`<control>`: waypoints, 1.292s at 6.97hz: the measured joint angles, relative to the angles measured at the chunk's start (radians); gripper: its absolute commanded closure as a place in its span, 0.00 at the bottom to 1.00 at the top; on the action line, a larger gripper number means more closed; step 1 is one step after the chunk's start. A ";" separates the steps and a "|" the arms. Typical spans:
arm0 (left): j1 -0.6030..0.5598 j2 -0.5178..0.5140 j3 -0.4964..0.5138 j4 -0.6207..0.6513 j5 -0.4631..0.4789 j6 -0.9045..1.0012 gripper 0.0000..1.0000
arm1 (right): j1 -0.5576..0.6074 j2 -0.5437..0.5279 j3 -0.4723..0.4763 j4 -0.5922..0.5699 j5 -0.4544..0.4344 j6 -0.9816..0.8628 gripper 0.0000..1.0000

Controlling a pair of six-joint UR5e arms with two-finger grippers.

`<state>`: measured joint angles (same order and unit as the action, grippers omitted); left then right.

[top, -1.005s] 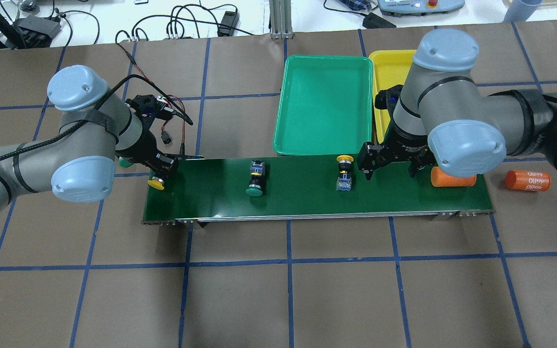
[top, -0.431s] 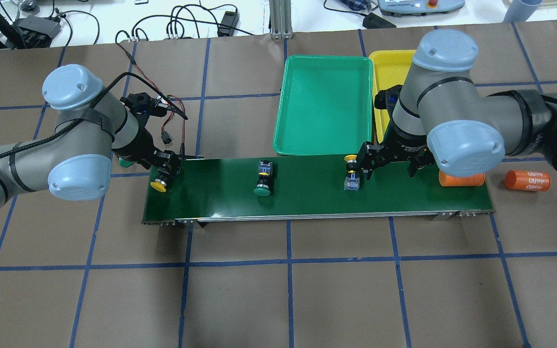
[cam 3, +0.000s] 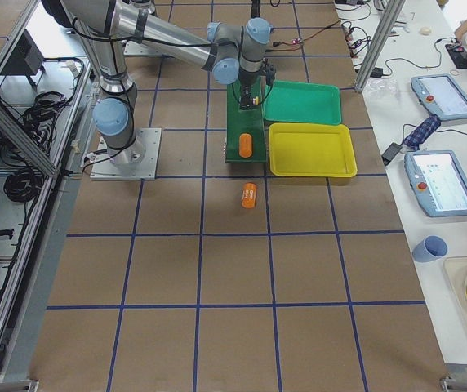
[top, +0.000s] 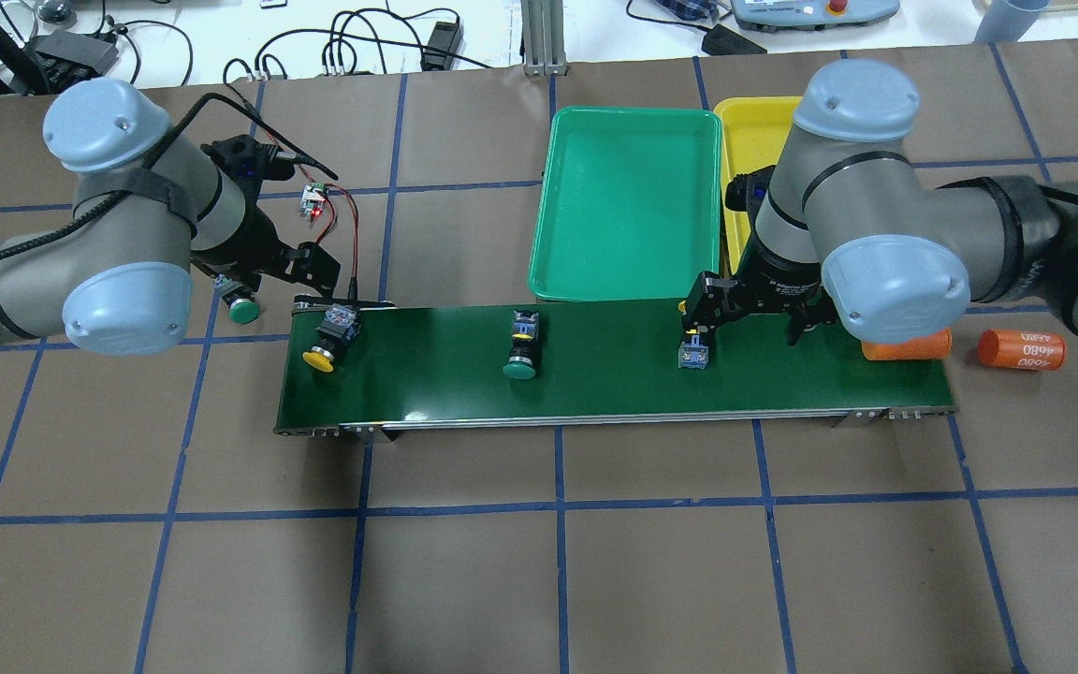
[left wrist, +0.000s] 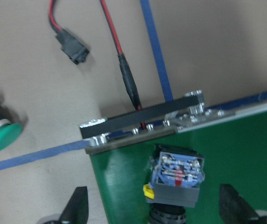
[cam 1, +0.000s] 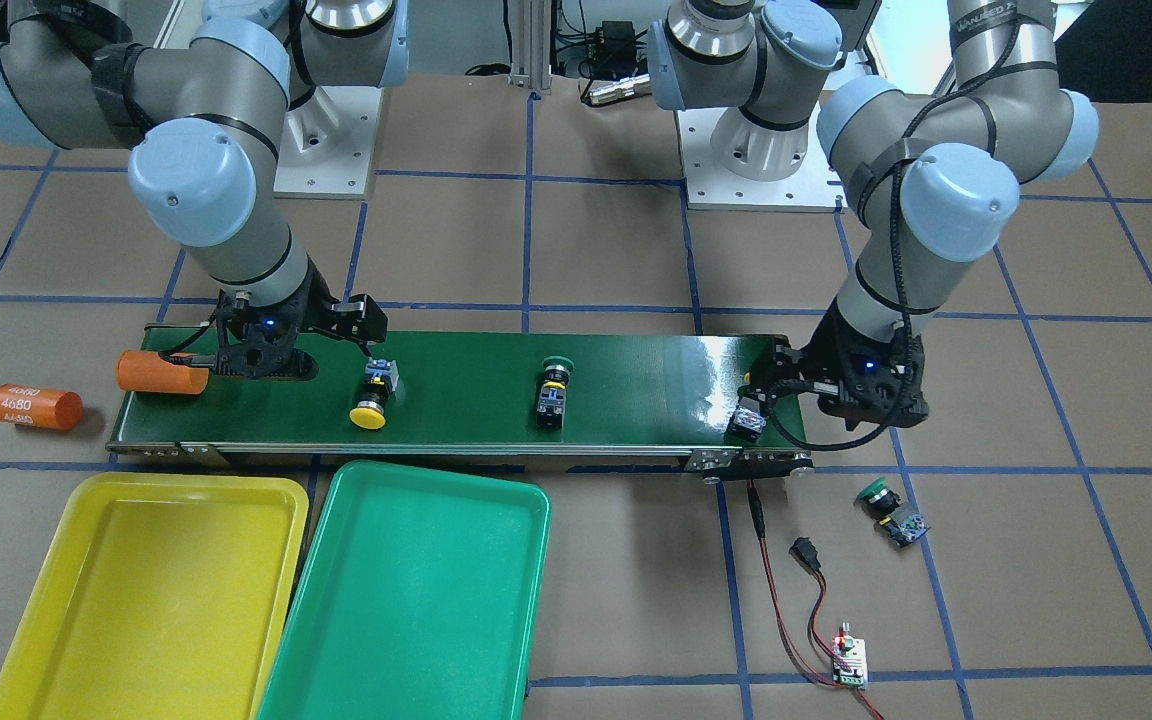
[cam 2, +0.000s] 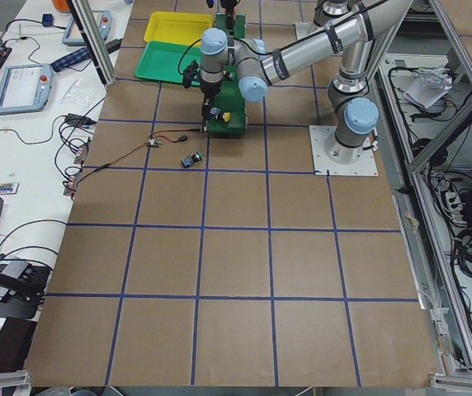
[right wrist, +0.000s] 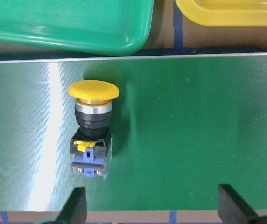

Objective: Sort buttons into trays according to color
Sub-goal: 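Grasp the yellow-capped button on the belt with the right gripper while left withdraws, then lift the yellow-capped button into the yellow tray while left reaches last button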

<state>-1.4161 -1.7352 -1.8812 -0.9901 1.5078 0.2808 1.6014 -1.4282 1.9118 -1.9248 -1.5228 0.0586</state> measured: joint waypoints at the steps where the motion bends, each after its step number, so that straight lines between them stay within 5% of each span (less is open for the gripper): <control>1: 0.039 -0.022 0.090 -0.072 0.000 -0.017 0.00 | 0.002 0.017 0.000 -0.014 0.000 0.009 0.00; 5: 0.181 -0.192 0.241 -0.111 -0.001 -0.088 0.00 | 0.005 0.044 0.003 -0.024 -0.003 0.014 0.06; 7: 0.200 -0.291 0.240 -0.014 0.001 -0.115 0.00 | 0.005 0.069 0.004 -0.018 -0.004 0.015 0.66; 8: 0.201 -0.325 0.229 0.024 0.002 -0.143 0.00 | 0.005 0.075 0.003 -0.016 -0.007 0.012 0.88; 9: 0.201 -0.346 0.216 0.043 0.003 -0.165 0.00 | 0.003 0.080 -0.001 -0.015 -0.014 0.004 0.96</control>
<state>-1.2150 -2.0807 -1.6656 -0.9471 1.5104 0.1159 1.6044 -1.3483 1.9109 -1.9403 -1.5365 0.0630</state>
